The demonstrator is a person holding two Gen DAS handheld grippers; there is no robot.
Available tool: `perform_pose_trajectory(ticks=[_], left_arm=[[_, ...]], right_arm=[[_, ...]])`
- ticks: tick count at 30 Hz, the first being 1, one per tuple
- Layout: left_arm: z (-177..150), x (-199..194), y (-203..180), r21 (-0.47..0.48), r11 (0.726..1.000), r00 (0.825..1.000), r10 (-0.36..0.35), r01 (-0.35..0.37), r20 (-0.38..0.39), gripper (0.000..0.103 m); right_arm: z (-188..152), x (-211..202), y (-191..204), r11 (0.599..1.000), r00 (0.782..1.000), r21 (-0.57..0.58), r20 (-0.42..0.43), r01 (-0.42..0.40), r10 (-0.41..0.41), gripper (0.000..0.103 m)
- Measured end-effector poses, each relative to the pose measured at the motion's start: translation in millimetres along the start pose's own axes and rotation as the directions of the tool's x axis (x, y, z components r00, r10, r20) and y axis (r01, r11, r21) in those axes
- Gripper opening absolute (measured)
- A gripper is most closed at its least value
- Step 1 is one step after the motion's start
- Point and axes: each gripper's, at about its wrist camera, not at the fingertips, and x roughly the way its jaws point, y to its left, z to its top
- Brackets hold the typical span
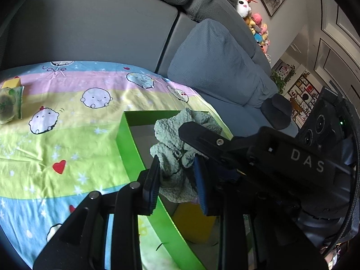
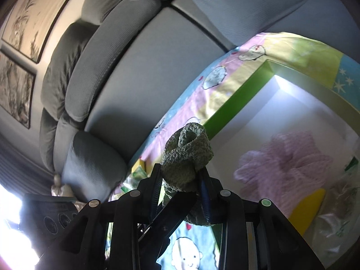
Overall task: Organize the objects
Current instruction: 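Carry the green cloth over the box with the right gripper, then lower the cloth into the box and open the right gripper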
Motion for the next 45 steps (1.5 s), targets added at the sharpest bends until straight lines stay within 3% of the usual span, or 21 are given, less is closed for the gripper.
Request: perform_pose_trajectory(ticks=[15, 33, 39, 45], left_arm=[[-7, 29, -12, 0.013, 1.0, 0.998, 0.013, -0.012, -0.067, 0.026], [-7, 28, -7, -0.013, 1.0, 0.995, 0.018, -0.02, -0.097, 0.026], [-7, 19, -8, -0.015, 1.0, 0.996, 0.002, -0.004, -0.092, 0.029], [-4, 8, -6, -0.029, 0.999, 0.996, -0.026, 0.023, -0.086, 0.042]], right_arm=[[11, -6, -29, 0.995, 0.997, 0.052, 0.002, 0.082, -0.082, 0.035], [12, -1, -33, 0.988, 0.989, 0.044, -0.009, 0.146, -0.146, 0.034], [12, 0, -32, 0.987, 0.988, 0.043, -0.004, 0.155, -0.155, 0.034], [11, -5, -23, 0.98, 0.979, 0.01, 0.044, 0.198, -0.199, 0.035]])
